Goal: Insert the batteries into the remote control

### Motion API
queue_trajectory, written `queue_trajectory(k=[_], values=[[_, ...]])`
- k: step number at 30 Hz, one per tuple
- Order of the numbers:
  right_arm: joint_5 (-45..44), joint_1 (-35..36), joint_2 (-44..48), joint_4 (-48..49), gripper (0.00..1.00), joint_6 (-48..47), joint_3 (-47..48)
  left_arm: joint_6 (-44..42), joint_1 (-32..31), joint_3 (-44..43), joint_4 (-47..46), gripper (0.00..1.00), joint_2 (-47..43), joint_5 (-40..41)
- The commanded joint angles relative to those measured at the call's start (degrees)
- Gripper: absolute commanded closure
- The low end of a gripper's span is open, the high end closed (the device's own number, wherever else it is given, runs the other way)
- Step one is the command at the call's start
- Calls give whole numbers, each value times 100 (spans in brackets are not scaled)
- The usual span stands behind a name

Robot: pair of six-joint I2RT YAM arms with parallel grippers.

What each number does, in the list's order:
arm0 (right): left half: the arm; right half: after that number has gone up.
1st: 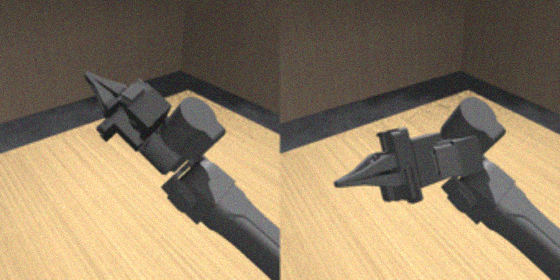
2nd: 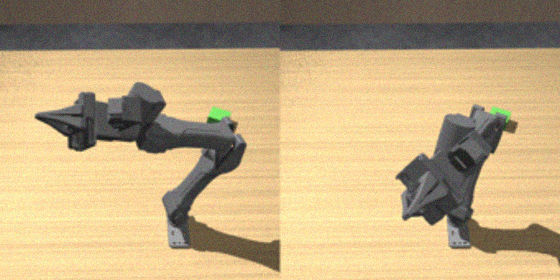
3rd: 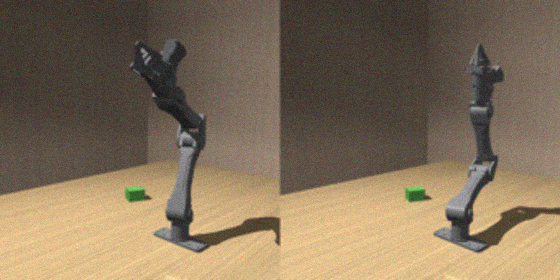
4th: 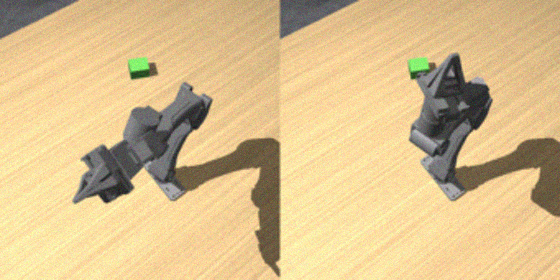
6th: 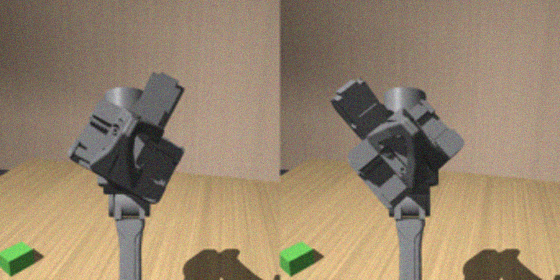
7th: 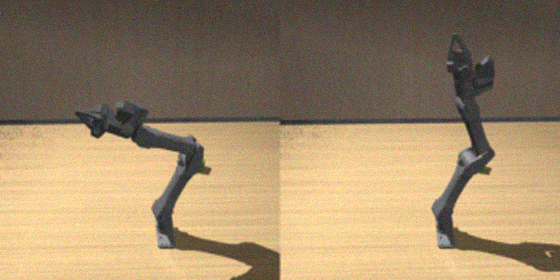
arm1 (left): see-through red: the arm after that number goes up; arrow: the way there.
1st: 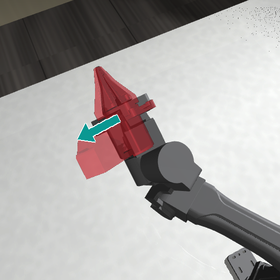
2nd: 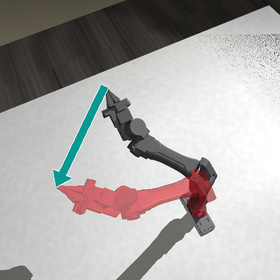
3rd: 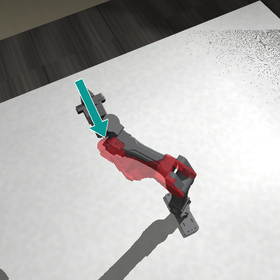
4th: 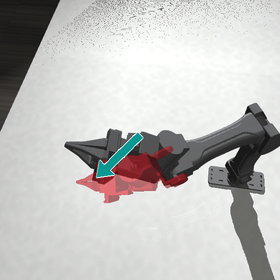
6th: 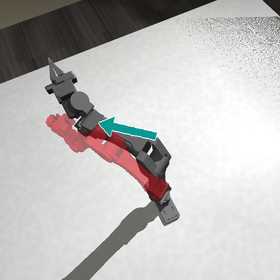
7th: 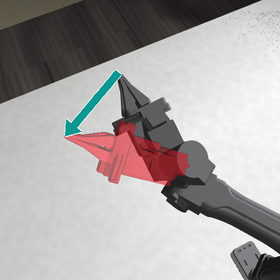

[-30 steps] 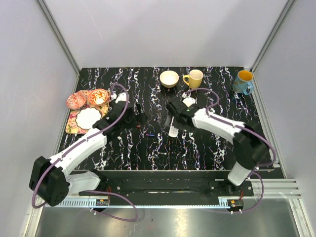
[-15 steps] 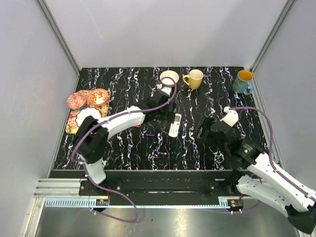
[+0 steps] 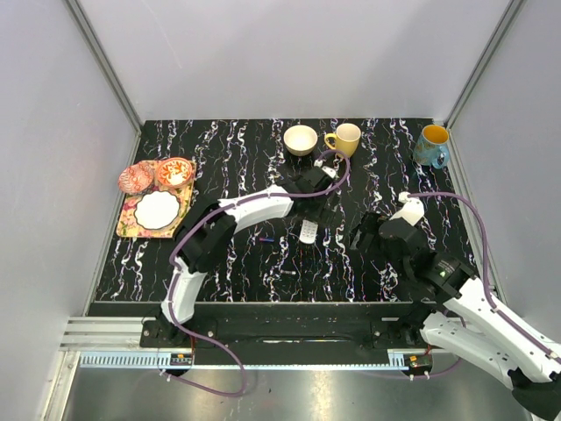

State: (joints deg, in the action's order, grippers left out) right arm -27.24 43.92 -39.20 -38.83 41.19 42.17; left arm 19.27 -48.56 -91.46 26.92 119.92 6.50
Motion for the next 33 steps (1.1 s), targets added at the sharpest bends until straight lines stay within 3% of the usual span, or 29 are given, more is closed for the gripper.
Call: queue_trajectory(k=[1, 4, 22, 25, 33], values=[[61, 29, 18, 121, 0, -67, 89, -90, 48, -337, 121, 1, 216, 202], [88, 29, 44, 121, 0, -76, 72, -90, 109, -363, 103, 1, 286, 150], [114, 29, 123, 121, 0, 56, -86, -371, 303, -724, 86, 23, 735, -290], [114, 29, 141, 121, 0, 100, -104, -362, 294, -680, 77, 28, 735, -290], [149, 29, 71, 121, 0, 117, 53, -406, 311, -461, -28, 61, 498, -264]])
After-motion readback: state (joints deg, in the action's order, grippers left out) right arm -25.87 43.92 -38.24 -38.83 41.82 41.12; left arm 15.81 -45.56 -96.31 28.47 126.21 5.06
